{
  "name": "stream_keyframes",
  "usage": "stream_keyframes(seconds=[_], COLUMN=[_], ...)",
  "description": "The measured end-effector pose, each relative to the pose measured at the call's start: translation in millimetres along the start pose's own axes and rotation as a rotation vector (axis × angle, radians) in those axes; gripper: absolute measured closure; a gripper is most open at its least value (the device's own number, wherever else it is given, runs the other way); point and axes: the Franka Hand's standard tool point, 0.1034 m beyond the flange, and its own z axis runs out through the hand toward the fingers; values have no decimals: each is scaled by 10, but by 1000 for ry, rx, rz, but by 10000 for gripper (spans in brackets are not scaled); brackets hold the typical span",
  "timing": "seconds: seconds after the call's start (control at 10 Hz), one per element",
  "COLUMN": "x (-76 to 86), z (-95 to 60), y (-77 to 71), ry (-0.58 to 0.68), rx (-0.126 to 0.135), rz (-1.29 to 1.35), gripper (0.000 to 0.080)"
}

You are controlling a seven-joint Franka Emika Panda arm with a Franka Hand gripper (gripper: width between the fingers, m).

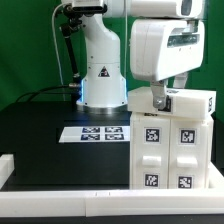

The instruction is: Assemble cabinet

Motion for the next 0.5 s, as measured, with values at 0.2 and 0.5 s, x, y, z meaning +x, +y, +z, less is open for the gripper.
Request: stream_keyframes(seconds=[0.2, 0.5], x=[3, 39], z=[5, 12], y=[-8, -21], ry=[2, 23], rx=[2, -10], rz=[196, 538], gripper=[243, 243])
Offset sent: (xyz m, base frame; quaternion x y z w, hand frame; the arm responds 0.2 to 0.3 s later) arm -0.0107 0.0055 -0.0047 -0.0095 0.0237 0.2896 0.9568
